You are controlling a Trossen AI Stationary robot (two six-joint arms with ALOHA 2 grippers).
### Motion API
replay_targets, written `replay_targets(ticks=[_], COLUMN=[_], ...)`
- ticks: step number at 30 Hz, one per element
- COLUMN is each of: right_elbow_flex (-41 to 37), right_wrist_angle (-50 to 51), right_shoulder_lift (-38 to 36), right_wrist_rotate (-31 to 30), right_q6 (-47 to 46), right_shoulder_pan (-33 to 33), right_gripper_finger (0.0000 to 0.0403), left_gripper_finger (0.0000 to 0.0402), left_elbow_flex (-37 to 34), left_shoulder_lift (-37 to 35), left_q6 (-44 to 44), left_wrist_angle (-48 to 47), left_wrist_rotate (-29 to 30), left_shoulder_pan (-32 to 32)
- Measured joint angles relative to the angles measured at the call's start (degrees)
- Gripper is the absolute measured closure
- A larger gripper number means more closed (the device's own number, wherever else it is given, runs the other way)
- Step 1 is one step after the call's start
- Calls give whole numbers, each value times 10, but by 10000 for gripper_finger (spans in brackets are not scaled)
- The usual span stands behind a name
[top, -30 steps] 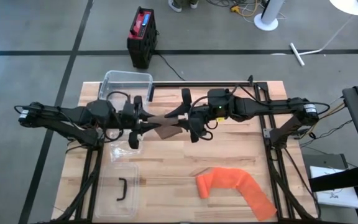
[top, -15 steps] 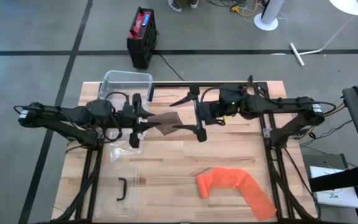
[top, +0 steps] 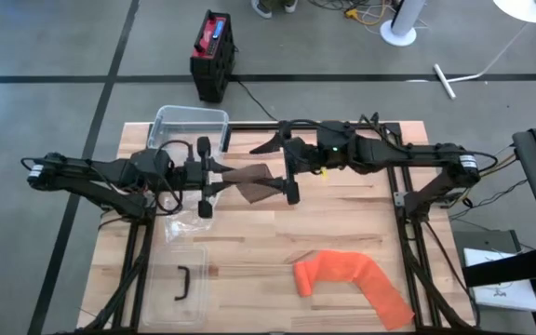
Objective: Roll bandage
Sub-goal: Roll the brown bandage
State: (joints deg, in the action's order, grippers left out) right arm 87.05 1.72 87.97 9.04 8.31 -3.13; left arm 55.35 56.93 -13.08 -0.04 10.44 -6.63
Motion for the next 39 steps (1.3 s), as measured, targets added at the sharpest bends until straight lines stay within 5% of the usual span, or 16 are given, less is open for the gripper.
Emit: replay_targets(ticks=[5, 13, 30, 39], right_elbow_flex=[0, -1, 0, 0], right_wrist_angle=[17, 14, 7, 0], right_shoulder_lift=[15, 22, 22, 20], right_wrist_rotate=[3, 3, -1, -1], right_q6=[-31, -40, -9, -7], right_shoulder_pan=[-7, -7, -7, -7], right_gripper_finger=[76, 99, 295, 319], left_gripper_finger=[322, 322, 306, 249], left_elbow_flex=[0, 0, 0, 0], left_shoulder_lift=[0, 0, -7, -41], left_q6=[-9, -15, -9, 0], left_wrist_angle=[-1, -7, -3, -12], left_wrist_rotate=[58, 61, 60, 60], left_shoulder_pan=[0, -1, -6, -16])
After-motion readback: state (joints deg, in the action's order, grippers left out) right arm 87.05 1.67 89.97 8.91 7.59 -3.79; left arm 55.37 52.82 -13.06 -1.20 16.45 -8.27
